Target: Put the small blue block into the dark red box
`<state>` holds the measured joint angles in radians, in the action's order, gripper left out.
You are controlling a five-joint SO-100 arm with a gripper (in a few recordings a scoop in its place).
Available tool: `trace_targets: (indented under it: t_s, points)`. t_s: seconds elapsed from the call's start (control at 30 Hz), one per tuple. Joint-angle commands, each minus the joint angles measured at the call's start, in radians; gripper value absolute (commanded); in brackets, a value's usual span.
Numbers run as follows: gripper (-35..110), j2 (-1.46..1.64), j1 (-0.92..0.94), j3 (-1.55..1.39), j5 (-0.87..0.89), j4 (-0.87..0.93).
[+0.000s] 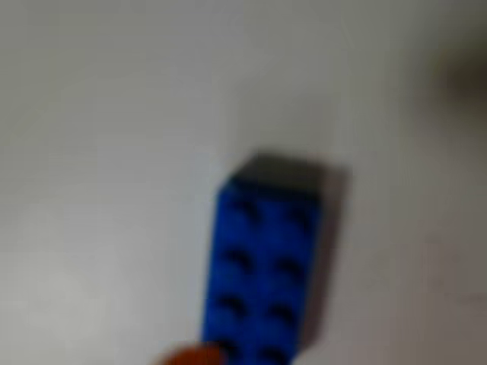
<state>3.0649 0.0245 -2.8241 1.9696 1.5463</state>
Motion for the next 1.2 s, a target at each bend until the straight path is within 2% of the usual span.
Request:
trace_targets:
  t_s: [0.0,0.23,0.6,1.0,1.17]
  points:
    - [22,-0.028,-0.06,0.002,0.121,0.005]
    - [22,-0.124,-0.158,-0.031,0.215,-0.078]
    - [22,-0.308,-0.155,-0.015,0.158,-0.117]
    - [22,-0.416,-0.224,-0.005,0.247,-0.167]
    - [22,-0.477,-0.215,-0.018,0.236,-0.261]
